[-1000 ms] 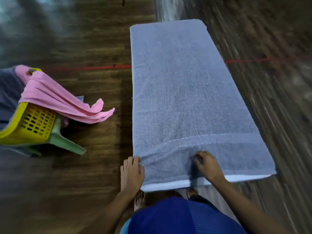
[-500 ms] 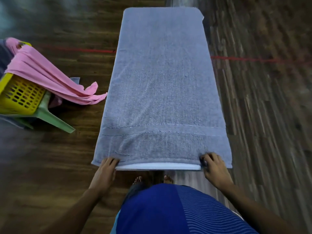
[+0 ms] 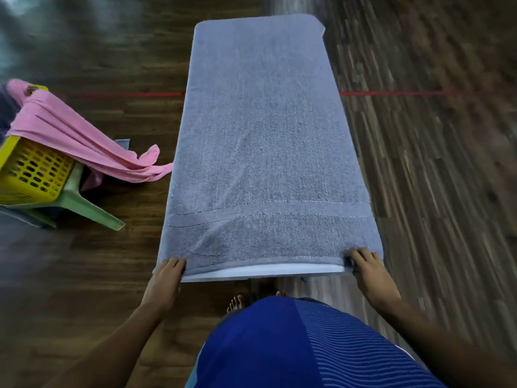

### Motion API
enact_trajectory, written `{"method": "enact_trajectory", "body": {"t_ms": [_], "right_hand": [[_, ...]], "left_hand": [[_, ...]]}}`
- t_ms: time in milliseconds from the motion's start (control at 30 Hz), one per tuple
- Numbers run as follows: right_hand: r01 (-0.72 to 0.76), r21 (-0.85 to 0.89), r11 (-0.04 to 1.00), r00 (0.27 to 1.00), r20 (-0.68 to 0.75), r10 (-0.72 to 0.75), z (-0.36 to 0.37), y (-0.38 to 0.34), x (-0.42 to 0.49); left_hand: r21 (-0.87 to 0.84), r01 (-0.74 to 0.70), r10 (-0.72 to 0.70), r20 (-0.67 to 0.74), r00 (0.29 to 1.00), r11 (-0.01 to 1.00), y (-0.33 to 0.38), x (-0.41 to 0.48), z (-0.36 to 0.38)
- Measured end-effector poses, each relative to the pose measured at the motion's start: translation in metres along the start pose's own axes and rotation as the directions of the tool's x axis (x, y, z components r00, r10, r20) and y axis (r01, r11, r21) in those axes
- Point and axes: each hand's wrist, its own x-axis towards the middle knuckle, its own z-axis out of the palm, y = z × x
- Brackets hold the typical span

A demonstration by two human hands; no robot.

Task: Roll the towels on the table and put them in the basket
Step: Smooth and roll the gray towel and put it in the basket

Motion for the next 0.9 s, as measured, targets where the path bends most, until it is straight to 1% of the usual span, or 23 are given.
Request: {"method": "enact_trajectory", "body": {"t_ms": [67,167,267,367,467,533,633,667,700,767,800,900], "right_hand": [[0.021,-0.014,1.000,1.000,0.012,-0.021,0.000,0.005,0.000],[0.010,-0.030,0.999,1.000,0.026,-0.010,0.000,0.011,0.000],[0.018,-0.032,0.999,0.999,0.028,-0.018,-0.005,0.014,0.003],[0.015,-0.019,1.000,1.000,0.015,-0.014,-0.013,0.018,0.010],[-0.054,-0.015,0.998,0.998,0.014,0.054,-0.017,0.016,0.018],[-0.117,-0.036,0.992,0.991,0.057,0.119,-0.018,0.013,0.026],[-0.208,-0.029,0.978,0.973,0.093,0.210,-0.020,0.004,0.039],[-0.243,-0.036,0.969,0.967,0.077,0.245,-0.022,0.000,0.041],[-0.262,-0.057,0.963,0.964,0.031,0.264,-0.022,-0.003,0.042],[-0.229,-0.138,0.963,0.972,-0.086,0.219,-0.018,-0.004,0.039],[-0.187,-0.150,0.971,0.979,-0.114,0.170,-0.016,-0.005,0.036],[-0.083,-0.093,0.992,0.994,-0.083,0.076,-0.010,-0.008,0.029]], "left_hand": [[-0.009,-0.024,0.024,-0.006,1.000,1.000,-0.002,0.000,-0.001],[-0.021,-0.053,0.053,-0.013,0.999,0.998,-0.004,-0.003,-0.004],[-0.036,-0.048,0.047,-0.020,0.999,0.998,-0.012,0.002,-0.008],[-0.100,-0.042,0.039,-0.040,0.998,0.994,-0.017,0.009,-0.014],[-0.129,0.003,-0.008,-0.037,0.999,0.992,-0.021,0.019,-0.019],[-0.114,0.035,-0.037,-0.022,0.999,0.993,-0.023,0.029,-0.020],[-0.053,0.073,-0.074,-0.012,0.997,0.996,-0.016,0.038,-0.018],[-0.012,0.097,-0.097,-0.027,0.995,0.995,-0.012,0.037,-0.018],[0.036,0.117,-0.115,-0.060,0.992,0.992,-0.010,0.037,-0.016],[0.107,0.121,-0.108,-0.121,0.987,0.987,-0.008,0.035,-0.011],[0.103,0.088,-0.074,-0.134,0.988,0.991,-0.006,0.033,-0.009],[0.010,-0.040,0.041,-0.101,0.994,0.999,0.001,0.027,-0.003]]}}
